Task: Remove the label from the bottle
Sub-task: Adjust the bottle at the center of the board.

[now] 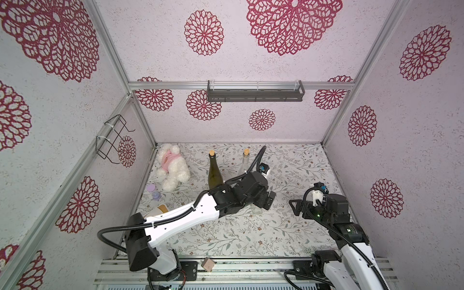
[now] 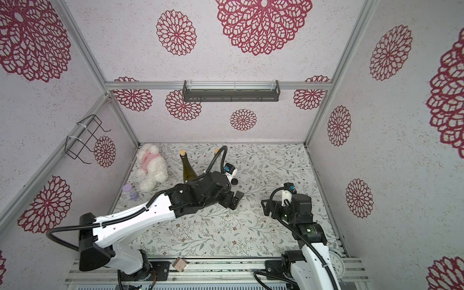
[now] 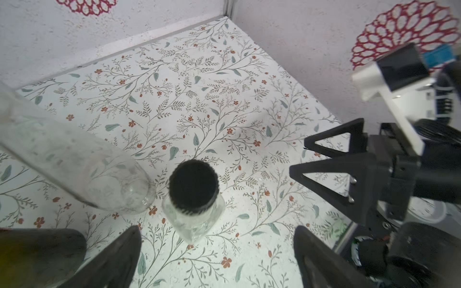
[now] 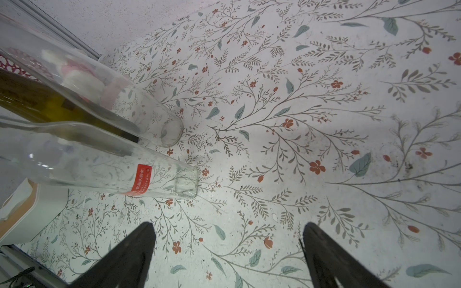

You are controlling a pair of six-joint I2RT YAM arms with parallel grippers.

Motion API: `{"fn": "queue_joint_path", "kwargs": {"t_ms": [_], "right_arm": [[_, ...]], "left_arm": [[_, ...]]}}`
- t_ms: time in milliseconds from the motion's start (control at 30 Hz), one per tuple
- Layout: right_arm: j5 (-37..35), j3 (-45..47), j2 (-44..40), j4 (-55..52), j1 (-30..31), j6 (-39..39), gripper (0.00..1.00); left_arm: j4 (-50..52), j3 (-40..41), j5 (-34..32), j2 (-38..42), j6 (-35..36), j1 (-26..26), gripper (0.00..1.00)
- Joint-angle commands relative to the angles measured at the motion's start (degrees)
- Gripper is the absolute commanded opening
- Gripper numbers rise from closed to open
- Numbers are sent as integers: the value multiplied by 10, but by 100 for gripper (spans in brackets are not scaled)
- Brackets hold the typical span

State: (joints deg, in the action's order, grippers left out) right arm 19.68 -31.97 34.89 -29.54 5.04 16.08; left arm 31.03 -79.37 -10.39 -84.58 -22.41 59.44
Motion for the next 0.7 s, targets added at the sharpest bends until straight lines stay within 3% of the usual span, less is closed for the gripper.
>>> {"fn": "queue_joint_path", "kwargs": {"t_ms": [0,100,200,667], "right_arm": [[11,-27,3,-13,3,-6,95],[5,-30,4,-17,2,-4,95],[4,-32,6,-20,2,-1,95],[9,-29,18,-16,2,3,90]], "left_arm": [[-63,39,155,40,76,-45,97],[-83,65,260,62,103,-92,97],[-96,83,314,74,124,-130,97],[-140,68,368,17,161,-156,100]]}}
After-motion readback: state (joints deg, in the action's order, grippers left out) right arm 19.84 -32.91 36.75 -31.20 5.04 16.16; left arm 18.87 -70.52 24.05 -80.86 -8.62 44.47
